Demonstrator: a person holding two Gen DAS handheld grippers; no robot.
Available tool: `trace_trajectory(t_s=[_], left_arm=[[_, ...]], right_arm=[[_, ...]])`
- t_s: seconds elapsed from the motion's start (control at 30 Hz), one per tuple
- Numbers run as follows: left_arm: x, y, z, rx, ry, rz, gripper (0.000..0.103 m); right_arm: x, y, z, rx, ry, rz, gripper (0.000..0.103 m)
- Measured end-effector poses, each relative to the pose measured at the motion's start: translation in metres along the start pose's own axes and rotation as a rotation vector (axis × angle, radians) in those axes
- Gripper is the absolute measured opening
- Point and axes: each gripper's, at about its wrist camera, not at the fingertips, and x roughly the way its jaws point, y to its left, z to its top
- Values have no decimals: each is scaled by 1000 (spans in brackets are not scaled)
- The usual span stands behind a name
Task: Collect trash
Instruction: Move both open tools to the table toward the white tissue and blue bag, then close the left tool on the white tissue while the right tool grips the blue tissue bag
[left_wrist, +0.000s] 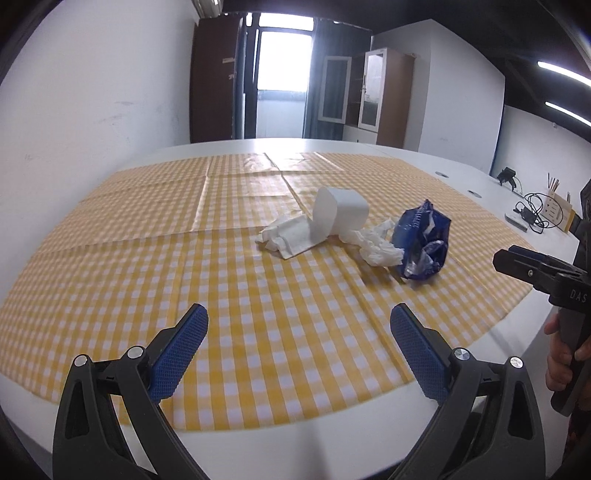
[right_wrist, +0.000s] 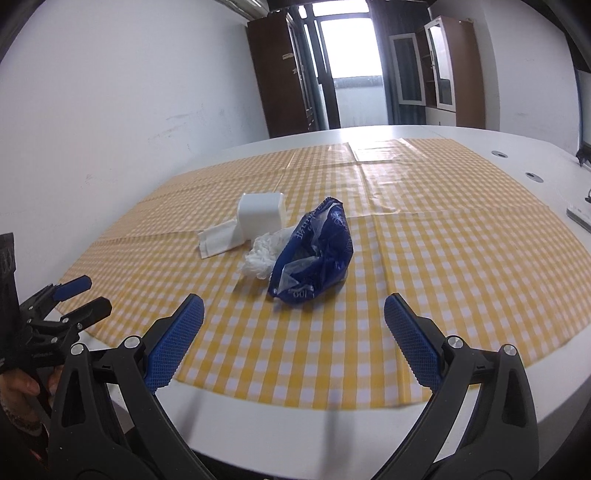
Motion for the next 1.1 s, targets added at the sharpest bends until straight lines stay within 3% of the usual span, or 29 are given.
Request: trace_trajectory(t_s=[0.13, 0.2, 0.43, 0.6, 0.67, 0.87, 0.93, 0.97, 1.03, 1.1], left_arm=[[29, 4, 19, 19, 43, 12, 97], [44, 7, 28, 13, 67, 1, 97], [95, 16, 47, -19, 151, -57, 96], [123, 25, 73, -3, 137, -40, 94], [139, 29, 80, 7, 168, -54, 92], [192, 29, 88, 50, 322, -129, 68], [199, 25, 82, 67, 343, -125, 45], [199, 22, 80, 89, 336, -108, 42], [197, 17, 77, 112, 331, -103, 21], [193, 13, 75, 127, 311, -93, 12]], right_arm=[[23, -6, 13, -2, 29, -1, 93], [34, -7, 19, -6, 44, -4, 87], [67, -19, 39, 2, 91, -23, 87], [94, -23, 46, -3, 140, -31, 83], [104, -25, 47, -12, 154, -42, 79], [127, -36, 46, 51, 216, 6, 60], [130, -37, 44, 55, 227, 24, 51], [130, -38, 43, 63, 230, 37, 48], [129, -39, 43, 75, 226, 40, 43], [124, -38, 43, 69, 212, 36, 37]])
